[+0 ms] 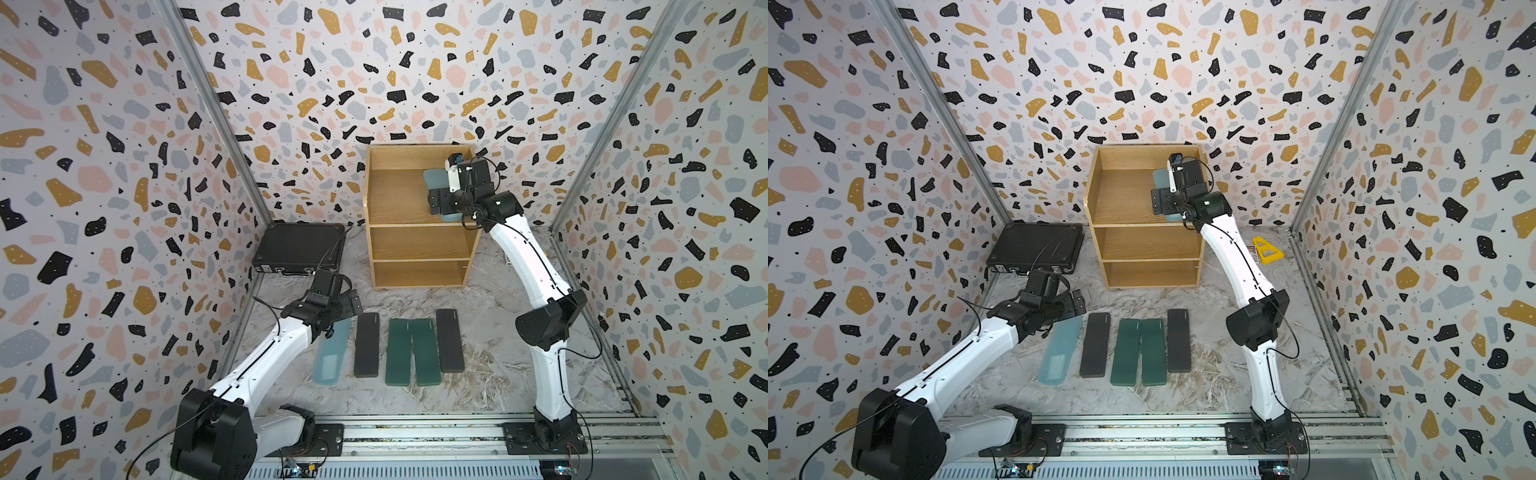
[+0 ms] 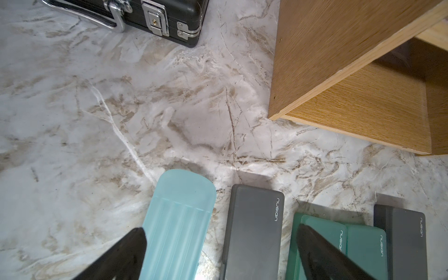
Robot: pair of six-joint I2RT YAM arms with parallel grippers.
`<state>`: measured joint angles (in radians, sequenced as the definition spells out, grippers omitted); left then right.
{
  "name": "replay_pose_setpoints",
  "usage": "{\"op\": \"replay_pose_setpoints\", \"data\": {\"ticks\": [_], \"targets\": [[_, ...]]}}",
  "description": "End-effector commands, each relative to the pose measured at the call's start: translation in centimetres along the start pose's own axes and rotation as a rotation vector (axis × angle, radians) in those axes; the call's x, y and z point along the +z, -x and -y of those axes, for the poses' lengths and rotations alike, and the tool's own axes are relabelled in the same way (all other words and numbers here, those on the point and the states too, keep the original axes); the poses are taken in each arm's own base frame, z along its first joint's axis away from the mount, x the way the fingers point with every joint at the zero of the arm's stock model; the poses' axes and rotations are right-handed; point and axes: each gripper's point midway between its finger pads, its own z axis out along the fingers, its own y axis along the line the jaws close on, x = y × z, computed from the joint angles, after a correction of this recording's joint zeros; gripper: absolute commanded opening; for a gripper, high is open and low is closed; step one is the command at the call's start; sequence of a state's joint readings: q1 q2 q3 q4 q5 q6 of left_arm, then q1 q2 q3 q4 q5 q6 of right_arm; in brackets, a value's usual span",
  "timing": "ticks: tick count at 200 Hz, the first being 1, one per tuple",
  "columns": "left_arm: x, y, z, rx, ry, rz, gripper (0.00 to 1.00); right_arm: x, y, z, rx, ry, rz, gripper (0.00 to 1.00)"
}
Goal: Place the pencil cases on the shelf according to color
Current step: Place the pencil case on the shelf, then move the pencil case to the center of the board.
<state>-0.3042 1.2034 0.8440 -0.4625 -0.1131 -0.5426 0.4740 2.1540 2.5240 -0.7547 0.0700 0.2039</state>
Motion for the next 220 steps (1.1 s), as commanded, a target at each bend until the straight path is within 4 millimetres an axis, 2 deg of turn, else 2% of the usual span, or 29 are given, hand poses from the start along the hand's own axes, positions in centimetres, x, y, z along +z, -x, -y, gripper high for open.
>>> {"op": "replay_pose_setpoints", "data": {"ticks": [1, 40, 63, 87, 105, 119, 154, 187, 198, 220], "targets": [[0.0, 0.4, 0.1, 0.013, -0.002, 0.023, 1.0, -3.9, 3.0, 0.2, -0.015, 0.022, 0.084, 1.0], [-0.9, 1.9, 0.5, 0.016, -0.015, 0.088, 1.0, -8.6, 6.6, -0.8, -0.045, 0.085, 0.244, 1.0], [-1.8, 2.8, 0.8, 0.018, -0.026, 0.115, 1.0, -11.6, 8.0, -0.4, -0.053, 0.065, 0.309, 1.0], [-2.6, 3.2, 1.0, 0.015, -0.037, 0.124, 1.0, -13.9, 8.1, 0.3, -0.077, 0.032, 0.307, 1.0], [-3.2, 3.2, 1.1, 0.003, -0.049, 0.13, 1.0, -15.1, 7.3, 0.5, -0.082, 0.024, 0.277, 1.0], [-3.6, 3.1, 1.1, -0.01, -0.061, 0.138, 1.0, -15.7, 5.9, 0.6, -0.087, 0.029, 0.22, 1.0], [-4.2, 3.3, 0.1, -0.005, -0.012, 0.15, 1.0, -16.4, 1.0, 0.4, -0.075, 0.068, 0.1, 0.87], [-4.5, 2.9, -1.8, 0.009, 0.121, 0.071, 1.0, -18.6, -3.7, 1.1, -0.031, 0.067, 0.09, 0.9], [-4.4, 2.3, -2.2, 0.013, 0.146, 0.032, 1.0, -19.7, -5.2, 1.4, -0.021, 0.07, 0.083, 0.92], [-3.5, 0.5, -2.8, 0.024, 0.177, -0.05, 1.0, -20.5, -9.4, 1.6, -0.007, 0.081, 0.008, 0.94]]}}
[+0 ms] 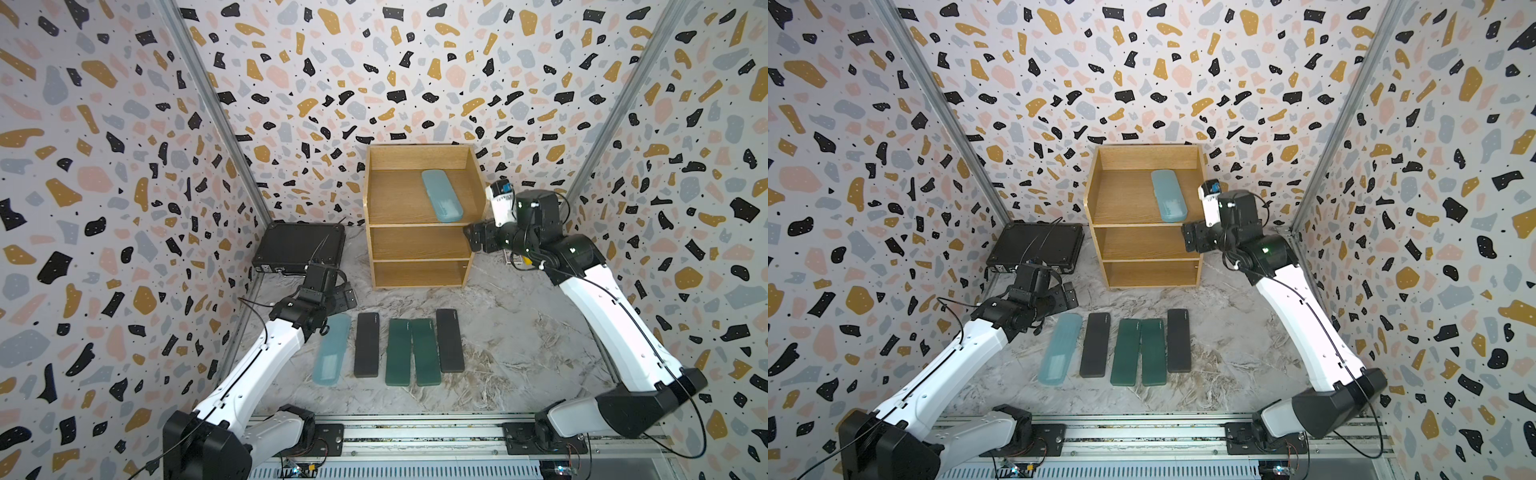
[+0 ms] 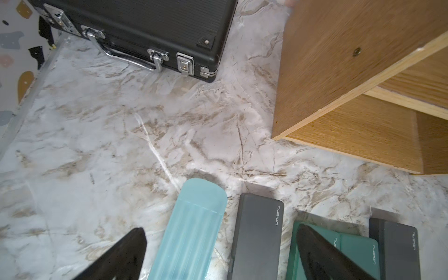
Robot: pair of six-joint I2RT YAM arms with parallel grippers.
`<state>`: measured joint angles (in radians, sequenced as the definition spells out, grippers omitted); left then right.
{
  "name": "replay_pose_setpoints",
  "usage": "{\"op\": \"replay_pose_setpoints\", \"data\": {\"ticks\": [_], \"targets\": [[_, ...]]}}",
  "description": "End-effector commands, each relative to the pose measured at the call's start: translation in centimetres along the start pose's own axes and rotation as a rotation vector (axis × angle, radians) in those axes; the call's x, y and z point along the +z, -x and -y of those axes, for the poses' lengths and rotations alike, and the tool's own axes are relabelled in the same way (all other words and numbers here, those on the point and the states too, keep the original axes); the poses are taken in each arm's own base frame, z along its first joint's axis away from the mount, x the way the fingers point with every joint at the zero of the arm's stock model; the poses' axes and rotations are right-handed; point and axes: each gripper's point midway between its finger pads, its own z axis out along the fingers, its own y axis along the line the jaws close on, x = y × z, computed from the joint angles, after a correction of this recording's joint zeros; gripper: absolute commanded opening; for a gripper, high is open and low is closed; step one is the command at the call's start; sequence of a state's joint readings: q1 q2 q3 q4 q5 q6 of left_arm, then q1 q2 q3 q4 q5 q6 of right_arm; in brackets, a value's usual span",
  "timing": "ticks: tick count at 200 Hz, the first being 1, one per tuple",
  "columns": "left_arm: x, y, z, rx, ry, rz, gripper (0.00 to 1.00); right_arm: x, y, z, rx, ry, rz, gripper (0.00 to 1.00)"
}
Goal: Place the pencil cases on the shelf according to color
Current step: Move the pencil case to the center of the board.
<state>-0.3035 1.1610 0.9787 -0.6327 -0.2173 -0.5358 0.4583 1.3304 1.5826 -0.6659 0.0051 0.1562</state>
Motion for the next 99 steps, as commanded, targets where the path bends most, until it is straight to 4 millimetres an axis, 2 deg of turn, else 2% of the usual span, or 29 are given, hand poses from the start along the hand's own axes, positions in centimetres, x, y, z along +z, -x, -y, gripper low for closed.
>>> {"op": "replay_pose_setpoints", "data": {"ticks": [1, 37, 59, 99], "targets": [[0.4, -2.4, -1.8, 0.027, 0.091, -0.111, 1.0, -3.0, -1.0, -0.5, 0.033, 0.035, 0.042, 0.94], [1.0, -6.0, -2.8, 0.022, 0.136, -0.25, 1.0, -2.6, -8.3, -0.8, 0.069, 0.071, -0.114, 0.95], [1.4, -8.1, -3.5, 0.009, 0.145, -0.283, 1.0, -1.7, -12.3, -1.9, 0.118, 0.151, -0.175, 0.95], [2.1, -10.3, -2.6, 0.025, 0.059, -0.304, 0.98, 0.4, -17.8, -3.4, 0.166, 0.251, -0.264, 0.95]]}}
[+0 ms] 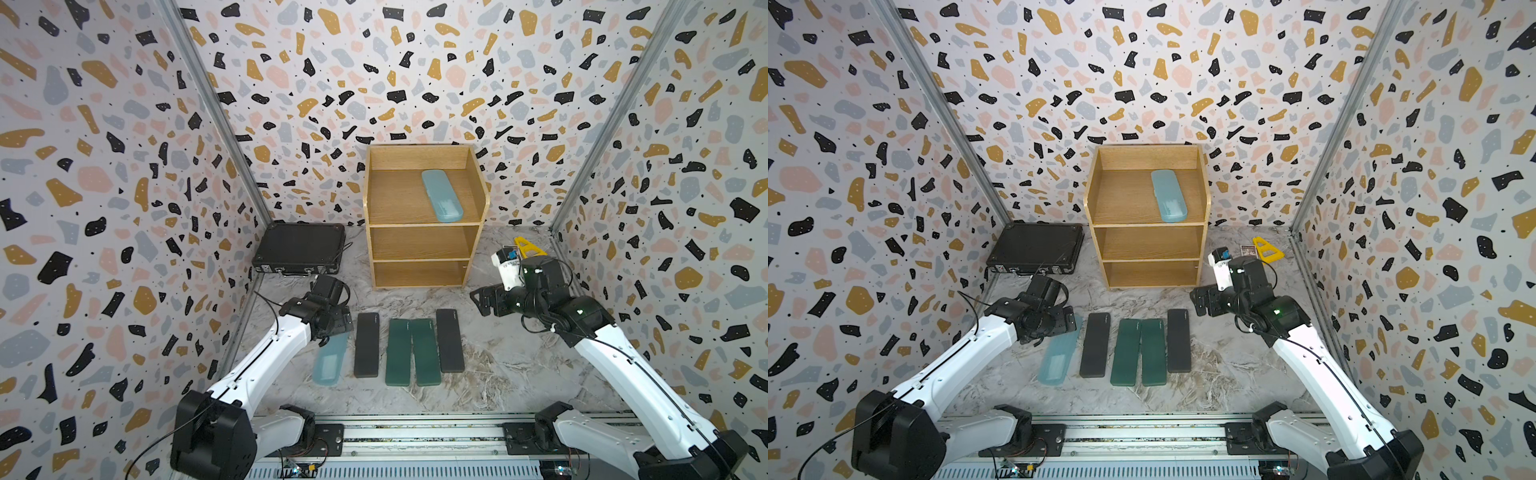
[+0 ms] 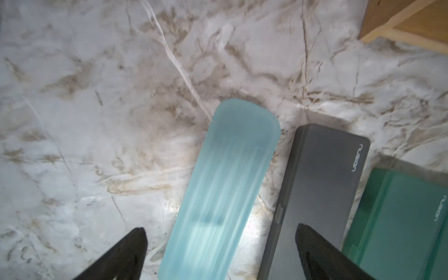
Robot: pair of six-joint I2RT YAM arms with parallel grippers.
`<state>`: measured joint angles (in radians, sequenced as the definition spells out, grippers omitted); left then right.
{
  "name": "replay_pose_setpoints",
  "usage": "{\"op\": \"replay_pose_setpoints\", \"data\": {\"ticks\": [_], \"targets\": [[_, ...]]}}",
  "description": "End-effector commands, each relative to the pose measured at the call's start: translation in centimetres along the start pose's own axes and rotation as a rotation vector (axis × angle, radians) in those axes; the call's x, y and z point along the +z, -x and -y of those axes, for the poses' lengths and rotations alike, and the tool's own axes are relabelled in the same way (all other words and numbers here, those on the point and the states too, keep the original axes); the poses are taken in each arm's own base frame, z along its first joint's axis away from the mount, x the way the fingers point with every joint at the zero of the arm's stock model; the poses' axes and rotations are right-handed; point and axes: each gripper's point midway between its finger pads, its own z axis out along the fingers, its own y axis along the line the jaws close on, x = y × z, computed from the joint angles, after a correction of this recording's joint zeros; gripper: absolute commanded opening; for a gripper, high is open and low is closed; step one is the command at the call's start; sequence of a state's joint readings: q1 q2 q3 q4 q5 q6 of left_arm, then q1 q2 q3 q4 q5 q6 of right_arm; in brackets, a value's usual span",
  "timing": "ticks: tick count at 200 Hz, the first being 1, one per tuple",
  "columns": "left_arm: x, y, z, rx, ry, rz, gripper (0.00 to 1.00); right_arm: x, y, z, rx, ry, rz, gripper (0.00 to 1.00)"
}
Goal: Place the pencil cases on the shelf according to color
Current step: Move the pencil case to the center of the board.
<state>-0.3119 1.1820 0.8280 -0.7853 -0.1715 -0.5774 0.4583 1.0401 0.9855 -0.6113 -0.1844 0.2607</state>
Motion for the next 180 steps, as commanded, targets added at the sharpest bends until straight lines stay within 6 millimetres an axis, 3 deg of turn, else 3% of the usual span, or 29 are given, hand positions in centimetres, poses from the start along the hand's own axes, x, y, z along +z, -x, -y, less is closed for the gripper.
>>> {"op": "replay_pose_setpoints", "data": {"ticks": [1, 21, 52, 98, 136, 180], "targets": [[0.1, -0.8, 1.0, 0.007, -0.056, -0.006, 0.98, 0.8, -0.6, -1.6, 0.024, 0.106, 0.006, 0.95], [1.0, -1.6, 0.2, 0.016, 0.0, -0.031, 0.98, 2.1, -2.2, -1.1, 0.044, 0.1, -0.033, 0.95], [2.9, -2.5, -0.3, 0.058, 0.075, -0.093, 0.96, 3.4, -2.9, -1.6, 0.048, 0.148, -0.044, 0.95], [4.9, -1.7, 0.1, 0.2, 0.116, -0.094, 0.98, 5.1, -4.2, -1.4, 0.068, 0.153, -0.12, 0.94], [4.5, -0.6, 2.7, 0.236, -0.021, -0.048, 0.99, 5.6, -4.6, -1.3, 0.075, 0.146, -0.146, 0.94], [5.3, -2.0, 1.7, 0.181, 0.013, -0.087, 0.99, 5.3, -4.6, -1.3, 0.075, 0.143, -0.146, 0.94]]}}
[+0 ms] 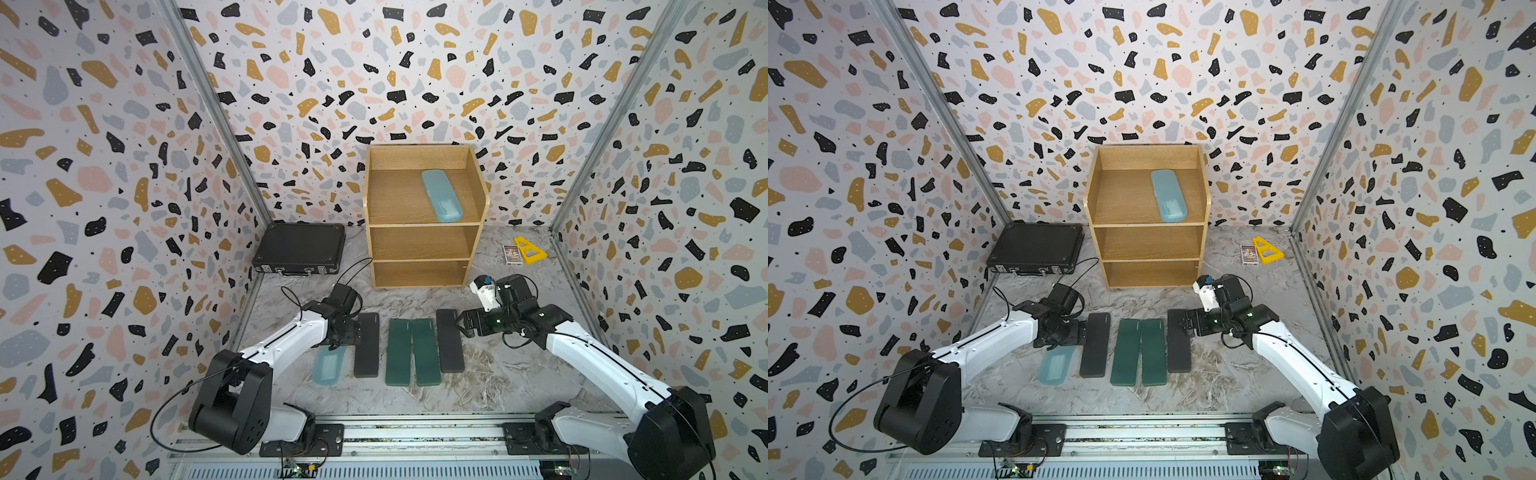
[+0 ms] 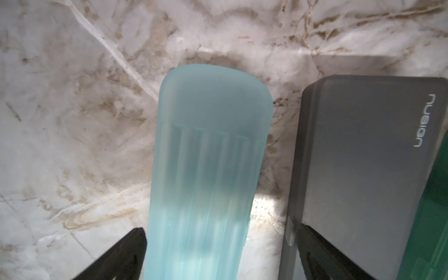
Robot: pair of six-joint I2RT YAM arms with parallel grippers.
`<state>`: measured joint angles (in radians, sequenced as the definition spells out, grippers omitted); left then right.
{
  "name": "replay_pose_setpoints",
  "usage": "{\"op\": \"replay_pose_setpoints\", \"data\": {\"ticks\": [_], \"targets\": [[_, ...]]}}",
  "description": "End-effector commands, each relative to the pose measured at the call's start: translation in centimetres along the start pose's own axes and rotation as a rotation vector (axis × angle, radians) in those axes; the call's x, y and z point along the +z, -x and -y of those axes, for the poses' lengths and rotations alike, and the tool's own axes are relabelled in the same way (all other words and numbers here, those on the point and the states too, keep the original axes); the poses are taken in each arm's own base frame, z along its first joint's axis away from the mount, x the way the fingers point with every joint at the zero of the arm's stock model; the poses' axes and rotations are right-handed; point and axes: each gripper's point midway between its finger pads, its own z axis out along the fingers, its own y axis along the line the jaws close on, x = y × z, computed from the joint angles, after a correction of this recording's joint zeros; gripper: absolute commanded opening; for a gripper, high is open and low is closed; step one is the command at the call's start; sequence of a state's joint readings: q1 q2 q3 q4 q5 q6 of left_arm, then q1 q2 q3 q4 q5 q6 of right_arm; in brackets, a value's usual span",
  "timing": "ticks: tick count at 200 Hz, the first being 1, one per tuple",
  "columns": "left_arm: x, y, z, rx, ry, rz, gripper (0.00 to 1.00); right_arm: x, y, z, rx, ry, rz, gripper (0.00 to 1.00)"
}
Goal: Place the pencil cases on the shelf according to color
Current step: Move the pencil case to the center of the board.
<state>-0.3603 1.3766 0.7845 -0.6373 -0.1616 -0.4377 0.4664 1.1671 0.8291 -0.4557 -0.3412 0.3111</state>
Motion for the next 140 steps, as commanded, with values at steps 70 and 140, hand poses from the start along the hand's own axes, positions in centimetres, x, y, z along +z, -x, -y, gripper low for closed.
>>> {"op": "replay_pose_setpoints", "data": {"ticks": [70, 140], "targets": [[1.1, -0.4, -0.9, -0.013, 0.067, -0.039, 0.97, -0.3, 0.1, -0.2, 0.0, -0.008, -0.003, 0.94], [2.6, -0.3, -0.2, -0.02, 0.009, -0.104, 0.92, -1.9, 0.3, -2.2, -0.003, 0.077, 0.043, 0.95]]}}
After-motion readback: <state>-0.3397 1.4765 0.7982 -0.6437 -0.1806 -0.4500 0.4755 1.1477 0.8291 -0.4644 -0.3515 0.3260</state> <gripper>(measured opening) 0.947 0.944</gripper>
